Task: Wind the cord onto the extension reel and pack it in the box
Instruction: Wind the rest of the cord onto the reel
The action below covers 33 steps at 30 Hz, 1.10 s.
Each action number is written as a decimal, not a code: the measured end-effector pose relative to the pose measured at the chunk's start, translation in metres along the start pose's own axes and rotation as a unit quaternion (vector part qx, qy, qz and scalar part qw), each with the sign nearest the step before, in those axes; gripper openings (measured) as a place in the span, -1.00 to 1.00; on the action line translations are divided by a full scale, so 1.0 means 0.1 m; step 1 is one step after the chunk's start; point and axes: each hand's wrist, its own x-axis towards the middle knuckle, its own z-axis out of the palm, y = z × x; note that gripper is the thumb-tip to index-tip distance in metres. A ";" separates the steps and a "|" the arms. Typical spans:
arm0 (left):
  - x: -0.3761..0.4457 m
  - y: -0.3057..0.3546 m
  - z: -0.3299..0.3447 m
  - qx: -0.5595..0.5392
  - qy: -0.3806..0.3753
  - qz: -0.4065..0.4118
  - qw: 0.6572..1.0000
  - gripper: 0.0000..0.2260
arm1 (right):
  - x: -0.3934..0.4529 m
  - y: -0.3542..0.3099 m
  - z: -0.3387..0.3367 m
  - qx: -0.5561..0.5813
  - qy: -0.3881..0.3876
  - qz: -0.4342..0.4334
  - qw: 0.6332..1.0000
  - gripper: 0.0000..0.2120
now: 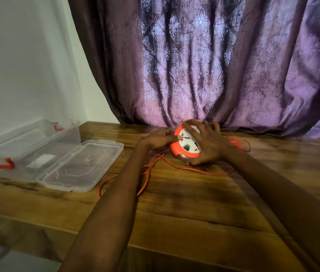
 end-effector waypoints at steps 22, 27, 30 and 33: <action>0.05 0.11 -0.50 -0.327 0.246 0.030 0.912 -0.58 | 0.49 -0.58 0.01 0.340 -0.066 -0.044 0.937 -0.47; 0.04 0.12 -0.55 -0.331 0.266 0.047 0.904 -0.62 | 0.63 -0.60 0.12 0.231 -0.024 -0.099 0.968 -0.68; 0.00 0.14 -0.53 -0.335 0.279 0.046 0.899 -0.63 | 0.67 -0.48 0.14 0.106 -0.042 -0.056 0.992 -0.66; -0.01 0.14 -0.54 -0.330 0.283 0.043 0.900 -0.64 | 0.59 -0.29 0.11 0.019 -0.005 -0.034 0.999 -0.59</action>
